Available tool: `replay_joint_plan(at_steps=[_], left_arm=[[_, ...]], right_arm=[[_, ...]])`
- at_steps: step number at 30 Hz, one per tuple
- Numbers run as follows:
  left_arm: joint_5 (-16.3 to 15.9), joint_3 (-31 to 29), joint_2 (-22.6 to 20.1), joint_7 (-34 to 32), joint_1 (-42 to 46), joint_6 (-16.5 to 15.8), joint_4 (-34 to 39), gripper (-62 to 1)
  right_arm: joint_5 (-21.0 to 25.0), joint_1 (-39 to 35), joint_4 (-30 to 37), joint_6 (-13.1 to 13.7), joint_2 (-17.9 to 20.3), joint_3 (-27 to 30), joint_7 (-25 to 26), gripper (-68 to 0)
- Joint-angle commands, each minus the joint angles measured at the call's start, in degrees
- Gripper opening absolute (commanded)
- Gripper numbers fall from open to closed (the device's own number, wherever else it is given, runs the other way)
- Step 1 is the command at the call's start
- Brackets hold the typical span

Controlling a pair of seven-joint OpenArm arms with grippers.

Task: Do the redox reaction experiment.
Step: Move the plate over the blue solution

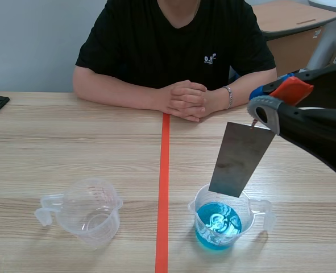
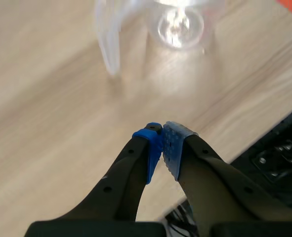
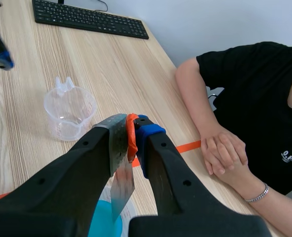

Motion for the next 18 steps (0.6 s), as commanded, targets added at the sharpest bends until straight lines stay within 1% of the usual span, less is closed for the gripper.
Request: replay_joint_plan(at_steps=[1,5,6,8,11,14,18], left_arm=[[-0.2,-0.5,-1.5,-2.8,-1.9,-0.1,1.8,-56.7],[-0.2,-0.4,-6.1,-7.2,-6.1,-0.4,5.4,-56.7],[-0.2,-0.4,-7.1,-8.0,-7.1,-1.0,6.4,-56.7],[-0.2,-0.4,-8.9,-9.4,-9.1,-3.7,8.3,-56.7],[-0.2,0.4,-10.8,-11.7,-13.1,-9.0,10.4,-56.7],[-0.2,3.9,-10.9,-11.2,-19.3,-11.8,11.7,-56.7],[-0.1,13.4,-9.8,-9.3,-29.3,-12.1,11.6,-56.7]], right_arm=[[0.9,0.5,0.3,-0.2,0.6,-0.1,1.0,-66.0],[0.9,0.5,0.3,-0.2,0.6,-0.1,1.0,-66.0],[0.9,0.5,0.3,-0.2,0.6,-0.1,1.0,-66.0],[0.9,0.5,0.3,-0.2,0.6,-0.1,1.0,-66.0],[0.9,0.5,0.3,-0.2,0.6,-0.1,1.0,-66.0],[0.9,0.5,0.3,-0.2,0.6,-0.1,1.0,-66.0],[0.9,0.5,0.3,-0.2,0.6,-0.1,1.0,-66.0]])
